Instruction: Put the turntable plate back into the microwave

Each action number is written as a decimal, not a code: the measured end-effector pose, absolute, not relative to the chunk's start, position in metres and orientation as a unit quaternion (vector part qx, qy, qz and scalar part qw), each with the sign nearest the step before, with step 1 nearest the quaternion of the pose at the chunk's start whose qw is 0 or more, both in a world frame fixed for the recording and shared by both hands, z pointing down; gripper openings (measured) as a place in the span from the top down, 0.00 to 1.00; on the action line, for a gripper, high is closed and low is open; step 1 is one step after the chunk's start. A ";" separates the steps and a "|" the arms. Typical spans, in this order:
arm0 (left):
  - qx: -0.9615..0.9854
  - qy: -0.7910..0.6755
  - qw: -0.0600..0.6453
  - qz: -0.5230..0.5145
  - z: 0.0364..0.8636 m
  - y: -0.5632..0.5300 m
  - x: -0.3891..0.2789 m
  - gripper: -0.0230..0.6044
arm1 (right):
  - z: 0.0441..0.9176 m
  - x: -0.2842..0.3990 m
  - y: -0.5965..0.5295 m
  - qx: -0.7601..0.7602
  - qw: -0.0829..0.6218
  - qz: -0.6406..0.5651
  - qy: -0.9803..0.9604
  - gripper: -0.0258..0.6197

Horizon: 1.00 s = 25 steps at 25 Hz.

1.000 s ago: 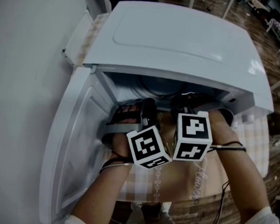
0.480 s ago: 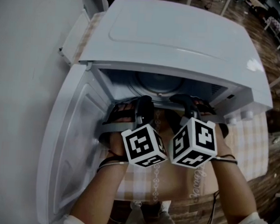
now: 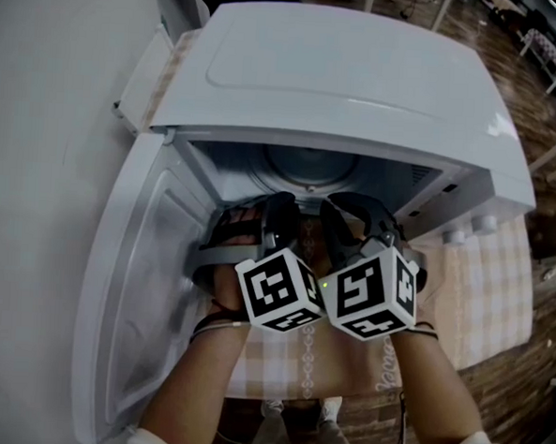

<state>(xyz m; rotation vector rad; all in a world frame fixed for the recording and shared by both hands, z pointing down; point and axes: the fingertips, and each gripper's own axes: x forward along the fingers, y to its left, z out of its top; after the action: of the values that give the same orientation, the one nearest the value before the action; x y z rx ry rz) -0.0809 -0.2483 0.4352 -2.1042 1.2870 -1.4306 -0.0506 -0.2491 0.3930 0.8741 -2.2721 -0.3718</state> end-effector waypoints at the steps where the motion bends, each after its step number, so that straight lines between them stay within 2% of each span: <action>1: -0.729 0.445 0.148 -0.498 0.435 -0.248 -0.081 0.88 | 0.393 -0.049 -0.250 0.343 0.322 -0.137 -0.872 0.88; 5: -0.727 0.439 0.161 -0.503 0.436 -0.247 -0.080 0.89 | 0.388 -0.043 -0.251 0.370 0.277 -0.112 -0.880 0.88; 10: -0.734 0.460 0.164 -0.472 0.426 -0.245 -0.077 0.94 | 0.369 -0.036 -0.249 0.404 0.174 -0.065 -0.896 0.88; 13: -0.754 0.501 0.133 -0.404 0.408 -0.245 -0.074 0.96 | 0.355 -0.034 -0.246 0.410 0.107 -0.036 -0.905 0.88; 19: -0.801 0.565 0.054 -0.190 0.374 -0.239 -0.055 0.96 | 0.329 -0.019 -0.237 0.435 -0.012 0.001 -0.900 0.88; 25: -0.818 0.571 0.016 -0.059 0.347 -0.226 -0.049 0.96 | 0.331 -0.013 -0.229 0.440 -0.047 0.023 -0.896 0.88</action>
<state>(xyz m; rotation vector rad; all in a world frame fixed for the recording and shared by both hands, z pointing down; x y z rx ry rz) -0.0495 -0.2259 0.3473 -2.5455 1.7776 -0.1828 -0.0135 -0.2288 0.3315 1.4251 -2.9037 0.0735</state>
